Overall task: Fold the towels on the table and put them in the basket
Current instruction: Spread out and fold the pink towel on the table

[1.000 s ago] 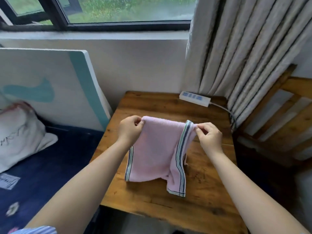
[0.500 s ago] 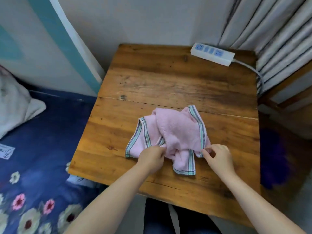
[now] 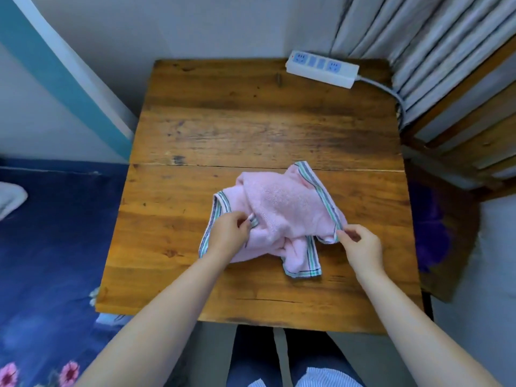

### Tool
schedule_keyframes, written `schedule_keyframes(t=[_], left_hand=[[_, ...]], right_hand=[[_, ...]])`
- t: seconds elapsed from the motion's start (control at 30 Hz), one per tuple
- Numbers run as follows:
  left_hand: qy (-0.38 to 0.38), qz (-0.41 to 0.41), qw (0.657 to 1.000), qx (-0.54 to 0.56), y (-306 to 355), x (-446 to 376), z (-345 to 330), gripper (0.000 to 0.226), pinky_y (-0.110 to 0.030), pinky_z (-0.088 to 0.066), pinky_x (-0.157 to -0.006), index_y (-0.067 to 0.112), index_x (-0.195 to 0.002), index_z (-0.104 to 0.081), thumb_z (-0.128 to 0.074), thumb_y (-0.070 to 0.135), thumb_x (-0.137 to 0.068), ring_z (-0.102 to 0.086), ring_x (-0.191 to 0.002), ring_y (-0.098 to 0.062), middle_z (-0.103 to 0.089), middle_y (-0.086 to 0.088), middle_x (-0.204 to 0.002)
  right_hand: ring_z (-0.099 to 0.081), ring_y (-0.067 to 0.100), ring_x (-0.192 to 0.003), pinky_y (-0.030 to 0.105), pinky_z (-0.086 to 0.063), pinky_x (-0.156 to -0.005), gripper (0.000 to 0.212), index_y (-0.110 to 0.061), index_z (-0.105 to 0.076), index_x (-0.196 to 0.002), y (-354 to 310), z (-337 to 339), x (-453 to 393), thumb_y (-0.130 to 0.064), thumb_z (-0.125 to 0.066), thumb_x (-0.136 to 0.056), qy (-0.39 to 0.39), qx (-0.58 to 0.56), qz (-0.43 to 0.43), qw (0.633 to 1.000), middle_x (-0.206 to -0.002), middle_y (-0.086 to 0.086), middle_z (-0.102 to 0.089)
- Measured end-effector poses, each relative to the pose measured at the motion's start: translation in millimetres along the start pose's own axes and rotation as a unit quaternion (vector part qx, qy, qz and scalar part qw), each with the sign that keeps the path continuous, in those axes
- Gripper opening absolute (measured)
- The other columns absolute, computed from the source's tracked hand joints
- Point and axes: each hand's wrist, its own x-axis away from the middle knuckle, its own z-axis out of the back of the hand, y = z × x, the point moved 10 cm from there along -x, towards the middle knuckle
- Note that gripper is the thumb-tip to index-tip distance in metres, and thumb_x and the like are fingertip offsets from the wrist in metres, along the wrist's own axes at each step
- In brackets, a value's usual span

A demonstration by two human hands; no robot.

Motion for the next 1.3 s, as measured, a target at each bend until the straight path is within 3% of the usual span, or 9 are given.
schedule_keyframes(t=[0.2,0.3,0.47,0.67,0.77,0.87,0.97,1.07,1.3], left_hand=[[0.130,0.056,0.966,0.215,-49,-13,102,0.018,-0.020,-0.037,-0.057,-0.003,-0.099,-0.066,-0.053,0.006,-0.090,-0.050,-0.081,-0.017,-0.058,-0.007,-0.085],[0.150,0.091,0.943,0.283,-63,-10,118,0.014,-0.019,-0.036,-0.055,0.005,-0.098,-0.061,-0.048,0.007,-0.093,-0.044,-0.063,-0.014,-0.052,-0.004,-0.070],[0.071,0.126,0.949,0.280,-73,-3,103,0.020,-0.021,-0.036,-0.050,0.011,-0.076,-0.056,-0.047,0.007,-0.093,-0.044,-0.055,-0.013,-0.049,-0.004,-0.063],[0.012,0.158,0.962,0.223,-102,5,94,0.024,-0.024,-0.036,-0.052,0.012,-0.068,-0.056,-0.051,0.007,-0.091,-0.045,-0.060,-0.017,-0.052,-0.005,-0.064],[-0.020,0.188,0.962,0.195,-117,7,88,0.024,-0.022,-0.035,-0.048,0.013,-0.067,-0.055,-0.053,0.009,-0.090,-0.040,-0.056,-0.017,-0.046,-0.004,-0.060],[-0.031,0.197,0.963,0.183,-119,7,88,0.024,-0.023,-0.037,-0.050,0.013,-0.067,-0.055,-0.052,0.011,-0.091,-0.040,-0.055,-0.018,-0.045,-0.005,-0.060],[-0.001,0.193,0.958,0.213,-108,-4,104,0.026,-0.025,-0.040,-0.052,0.011,-0.067,-0.053,-0.050,0.011,-0.093,-0.043,-0.055,-0.018,-0.048,-0.007,-0.062],[0.063,0.179,0.948,0.256,-84,-24,134,0.024,-0.027,-0.048,-0.054,0.007,-0.071,-0.053,-0.049,0.009,-0.094,-0.051,-0.061,-0.019,-0.055,-0.013,-0.075],[0.221,0.099,0.906,0.347,3,-76,248,0.021,-0.047,-0.052,-0.090,0.012,-0.070,-0.056,-0.050,0.013,-0.090,-0.063,-0.098,-0.036,-0.065,-0.020,-0.096]], right_hand=[[-0.054,0.016,-0.081,0.023,-0.041,-0.061,0.008,-0.017,-0.057,-0.092,16,35,-4,-0.013,-0.049,-0.092,0.056,-0.203,-0.125,0.970,-0.091,0.002,-0.057],[-0.056,0.017,-0.083,0.025,-0.045,-0.068,0.014,-0.024,-0.055,-0.086,14,51,2,-0.014,-0.049,-0.093,0.099,-0.256,-0.154,0.949,-0.083,0.001,-0.057],[-0.054,0.021,-0.091,0.030,-0.046,-0.072,0.013,-0.012,-0.057,-0.103,-2,25,4,-0.018,-0.052,-0.092,0.013,-0.168,-0.155,0.973,-0.096,0.008,-0.061],[-0.049,0.026,-0.095,0.026,-0.039,-0.063,0.047,0.003,-0.044,-0.130,7,-32,7,-0.016,-0.055,-0.089,-0.053,0.005,-0.138,0.989,-0.125,0.020,-0.053],[-0.053,0.032,-0.103,0.032,-0.044,-0.074,0.043,0.005,-0.047,-0.128,11,-48,8,-0.012,-0.054,-0.088,-0.059,0.010,-0.156,0.986,-0.122,0.021,-0.056],[-0.047,0.025,-0.080,0.030,-0.038,-0.066,0.027,0.014,-0.062,-0.100,7,-44,3,-0.008,-0.055,-0.085,-0.027,-0.014,-0.166,0.986,-0.104,0.033,-0.061],[-0.044,0.027,-0.072,0.032,-0.034,-0.064,0.021,0.002,-0.062,-0.072,-24,-29,-7,-0.010,-0.052,-0.086,0.002,0.030,-0.126,0.992,-0.076,0.021,-0.054],[-0.057,0.032,-0.087,0.032,-0.040,-0.070,0.021,0.002,-0.068,-0.090,-85,-8,-22,-0.011,-0.052,-0.089,0.039,0.004,-0.047,0.998,-0.090,0.018,-0.065],[-0.059,0.035,-0.103,0.032,-0.038,-0.080,0.025,0.005,-0.068,-0.099,-299,53,-38,-0.012,-0.051,-0.091,0.141,-0.010,0.228,0.963,-0.106,0.024,-0.067]])
